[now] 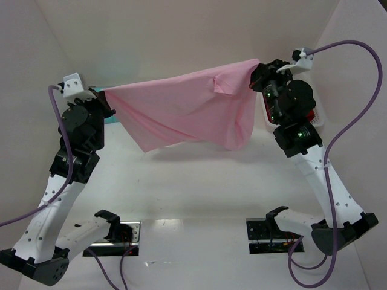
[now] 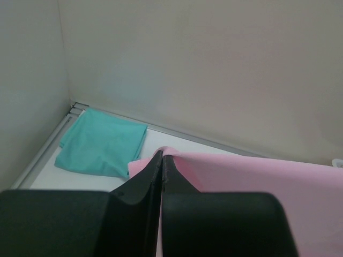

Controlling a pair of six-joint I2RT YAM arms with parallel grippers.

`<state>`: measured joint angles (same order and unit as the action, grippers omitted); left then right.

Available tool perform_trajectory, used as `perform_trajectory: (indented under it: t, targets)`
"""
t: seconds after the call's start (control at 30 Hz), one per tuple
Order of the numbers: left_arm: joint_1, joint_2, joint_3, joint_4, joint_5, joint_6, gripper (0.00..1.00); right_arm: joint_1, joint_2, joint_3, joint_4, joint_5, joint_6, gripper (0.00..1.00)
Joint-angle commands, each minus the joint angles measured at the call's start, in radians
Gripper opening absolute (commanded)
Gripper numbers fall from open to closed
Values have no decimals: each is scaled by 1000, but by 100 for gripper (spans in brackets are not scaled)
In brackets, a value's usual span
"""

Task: Fold and stack the t-shirts
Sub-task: Flatten out the tshirt

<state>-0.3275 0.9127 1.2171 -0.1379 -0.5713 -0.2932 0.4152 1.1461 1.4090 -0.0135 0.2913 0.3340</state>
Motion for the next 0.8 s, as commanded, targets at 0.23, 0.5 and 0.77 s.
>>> perform_trajectory:
  t: [0.23, 0.5, 0.77]
  targets:
    - [7, -3, -11, 81, 7, 28, 0, -7, -49, 24, 21, 34, -27, 1]
    - [18, 104, 21, 40, 16, 37, 0, -7, -123, -165, 18, -1, 42, 1]
    - [71, 161, -4, 6, 73, -3, 0, -7, -170, -324, -36, -31, 131, 1]
